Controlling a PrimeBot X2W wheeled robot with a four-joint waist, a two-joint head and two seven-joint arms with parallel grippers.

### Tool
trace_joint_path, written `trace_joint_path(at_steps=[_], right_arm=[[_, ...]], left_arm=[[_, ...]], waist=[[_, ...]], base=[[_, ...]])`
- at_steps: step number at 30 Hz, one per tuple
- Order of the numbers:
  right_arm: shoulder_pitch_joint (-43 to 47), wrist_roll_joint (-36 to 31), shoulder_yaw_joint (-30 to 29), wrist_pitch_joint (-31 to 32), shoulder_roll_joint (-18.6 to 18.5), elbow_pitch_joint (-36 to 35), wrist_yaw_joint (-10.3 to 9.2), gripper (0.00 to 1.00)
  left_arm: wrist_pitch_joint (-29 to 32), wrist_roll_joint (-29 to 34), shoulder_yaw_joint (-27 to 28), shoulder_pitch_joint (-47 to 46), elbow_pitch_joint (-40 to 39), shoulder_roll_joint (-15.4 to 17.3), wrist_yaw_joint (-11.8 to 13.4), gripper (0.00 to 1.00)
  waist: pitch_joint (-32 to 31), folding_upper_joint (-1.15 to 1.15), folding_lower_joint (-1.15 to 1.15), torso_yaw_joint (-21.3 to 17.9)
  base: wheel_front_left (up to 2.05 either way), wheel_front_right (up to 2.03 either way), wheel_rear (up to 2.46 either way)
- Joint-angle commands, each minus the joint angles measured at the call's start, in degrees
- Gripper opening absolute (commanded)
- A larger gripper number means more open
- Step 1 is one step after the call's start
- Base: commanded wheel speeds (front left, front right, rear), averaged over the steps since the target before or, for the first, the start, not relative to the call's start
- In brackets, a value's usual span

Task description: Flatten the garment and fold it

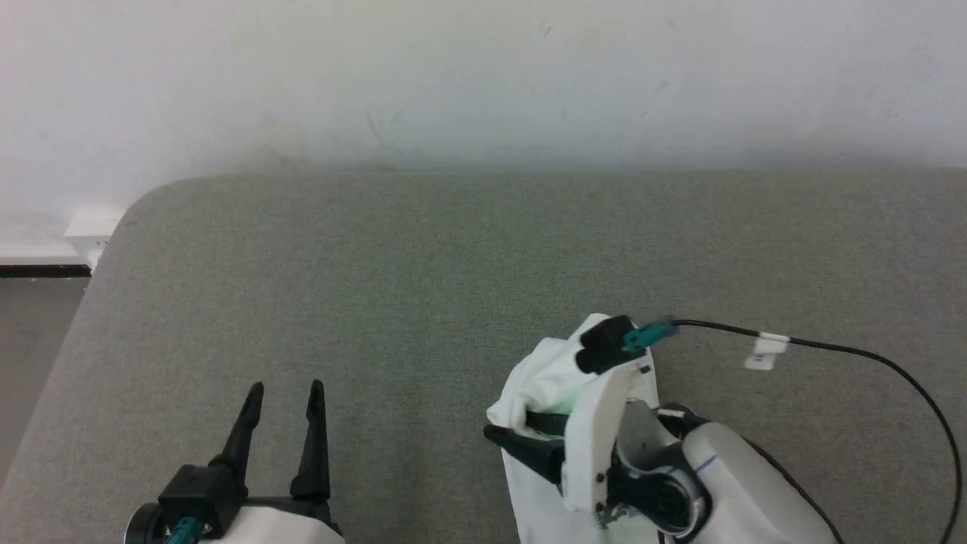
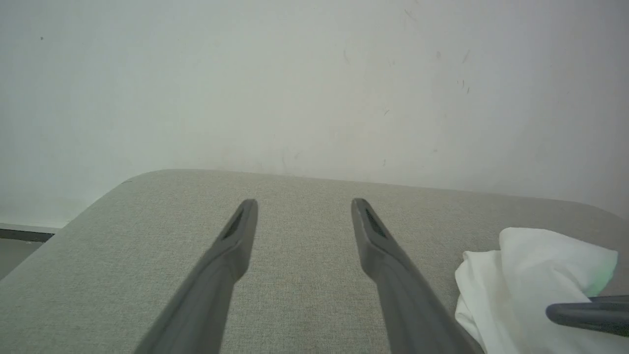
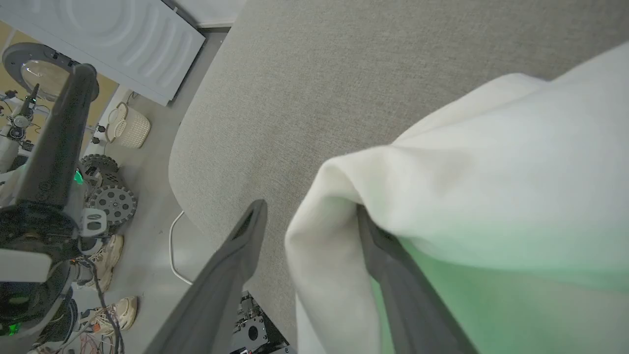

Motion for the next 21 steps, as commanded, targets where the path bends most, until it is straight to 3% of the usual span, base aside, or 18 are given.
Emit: trace_joint_path(at_steps=[1,6,11,15,21], right_arm=[[-1.7,-1.1,1.9,-1.5,-0.1,0.1,-0.03,1.0],[-7.2,-10.8,15.0,-7.1,-7.3,-3.2,-0.03,1.0],[-10.0,-15.9,22.0,-11.9,-13.7,-7.3,-0.03,1.0],[-7.6,-20.3,16.8,-18.5,-16.9,-10.1,-0.03,1.0],[4.1,-25.9,-2.2,-27.5,-15.7,-14.8,-0.03,1.0]], left_arm=[[-0.3,0.5,-0.1,-0.4,0.2,-0.2,-0.2,1.0],[-0.3,0.4,0.3,-0.2,0.6,-0.2,-0.2,1.0],[-0.3,0.4,0.5,-0.1,1.0,-0.1,-0.2,1.0],[-0.3,0.3,0.8,0.1,0.9,-0.1,0.0,1.0],[-0.3,0.1,2.0,1.0,0.1,-0.1,0.7,1.0]], waist=[[0.0,0.0,0.0,0.2],[-0.3,0.0,0.0,-0.6],[-1.0,0.0,0.0,-1.8],[-1.4,0.0,0.0,-2.8],[-1.4,0.0,0.0,-4.5]], base=[[0.0,0.0,0.0],[0.0,0.0,0.0],[0.0,0.0,0.0],[0.0,0.0,0.0],[0.0,0.0,0.0]])
